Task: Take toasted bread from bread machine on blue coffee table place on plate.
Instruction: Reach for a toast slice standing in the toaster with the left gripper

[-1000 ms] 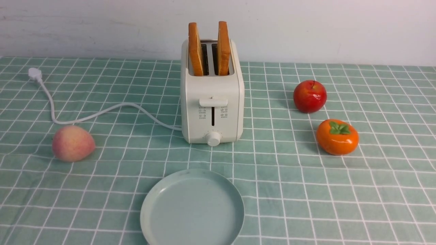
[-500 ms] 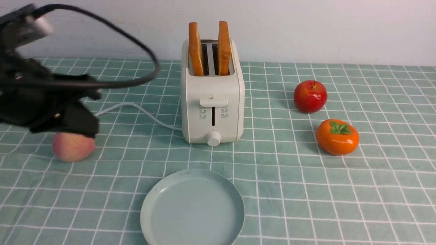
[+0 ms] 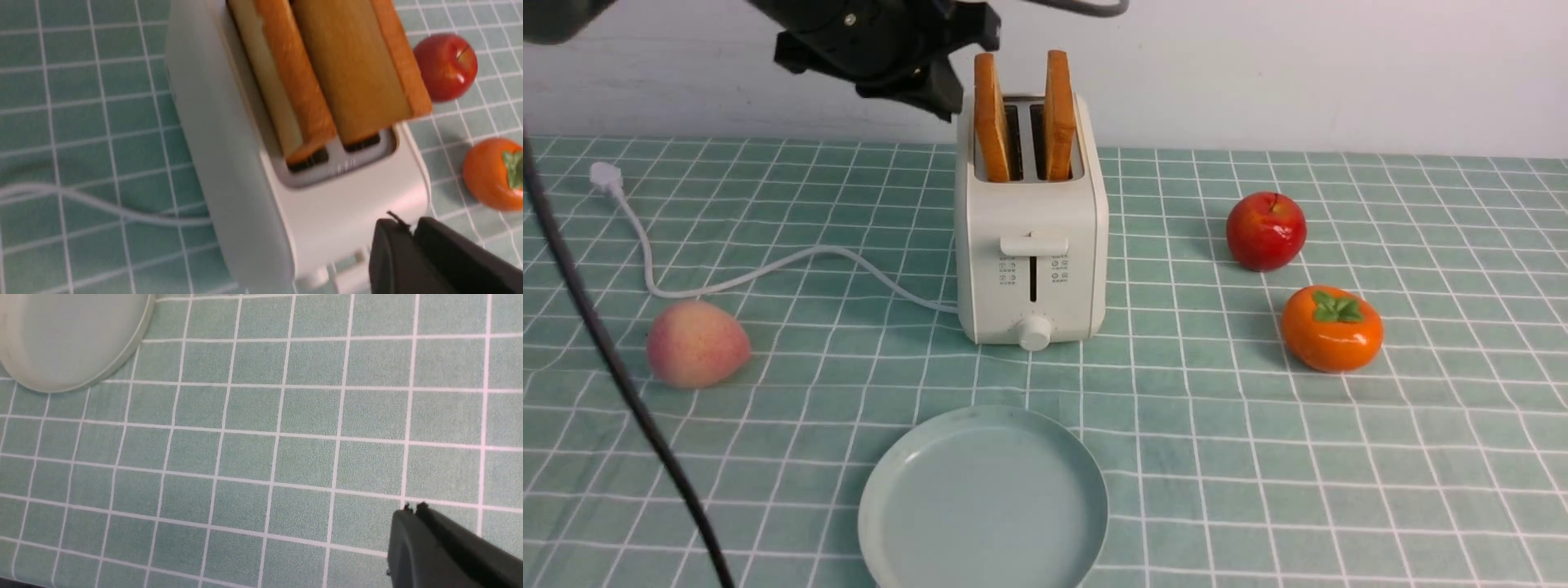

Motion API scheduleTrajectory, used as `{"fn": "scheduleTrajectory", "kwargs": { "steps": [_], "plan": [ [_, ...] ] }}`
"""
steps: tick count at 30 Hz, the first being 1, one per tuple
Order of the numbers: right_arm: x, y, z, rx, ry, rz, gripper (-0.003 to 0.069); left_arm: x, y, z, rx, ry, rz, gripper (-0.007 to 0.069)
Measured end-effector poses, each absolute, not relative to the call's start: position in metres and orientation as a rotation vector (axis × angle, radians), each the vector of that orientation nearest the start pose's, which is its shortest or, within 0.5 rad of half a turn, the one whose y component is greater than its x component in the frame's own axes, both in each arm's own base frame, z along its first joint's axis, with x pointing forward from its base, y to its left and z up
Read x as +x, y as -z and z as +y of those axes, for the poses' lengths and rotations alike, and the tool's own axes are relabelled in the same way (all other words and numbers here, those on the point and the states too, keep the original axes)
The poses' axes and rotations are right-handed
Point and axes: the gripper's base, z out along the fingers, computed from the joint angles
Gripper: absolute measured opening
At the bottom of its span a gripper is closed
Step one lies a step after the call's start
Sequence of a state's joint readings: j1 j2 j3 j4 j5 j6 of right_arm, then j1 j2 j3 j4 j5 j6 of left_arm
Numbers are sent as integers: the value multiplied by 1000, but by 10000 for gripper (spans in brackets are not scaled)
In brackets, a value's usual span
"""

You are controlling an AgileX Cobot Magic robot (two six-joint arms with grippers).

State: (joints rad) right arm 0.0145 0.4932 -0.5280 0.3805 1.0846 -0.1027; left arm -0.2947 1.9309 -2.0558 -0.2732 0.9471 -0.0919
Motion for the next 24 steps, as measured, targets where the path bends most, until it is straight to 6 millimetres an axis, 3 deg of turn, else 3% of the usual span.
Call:
{"fn": "scheduleTrajectory", "kwargs": {
  "steps": [6, 9, 11, 14, 15, 16, 18, 19, 22, 24],
  "plan": [
    [67, -274, 31, -54, -457, 2480, -8, 461, -359, -158, 111, 545, 2214, 434],
    [67, -274, 31, -39, -462, 2481, -8, 473, -344, -161, 89, 553, 2200, 516],
    [67, -274, 31, -32, -465, 2482, -5, 485, -321, -164, 76, 543, 2212, 553],
    [67, -274, 31, -31, -465, 2482, -2, 490, -310, -165, 43, 538, 2226, 447],
    [67, -274, 31, -31, -465, 2482, -1, 490, -310, -164, 22, 545, 2226, 384],
    [67, -274, 31, -31, -465, 2481, -1, 491, -313, -164, -14, 558, 2221, 268],
    [67, -274, 31, -31, -465, 2481, -1, 490, -317, -163, -40, 565, 2216, 182],
    [67, -274, 31, -31, -465, 2481, 0, 488, -323, -162, -64, 570, 2212, 77],
    [67, -274, 31, -30, -464, 2480, 1, 473, -352, -157, -81, 578, 2197, 90],
    [67, -275, 31, -28, -465, 2473, 1, 454, -384, -151, -54, 562, 2180, 94]
  ]
}}
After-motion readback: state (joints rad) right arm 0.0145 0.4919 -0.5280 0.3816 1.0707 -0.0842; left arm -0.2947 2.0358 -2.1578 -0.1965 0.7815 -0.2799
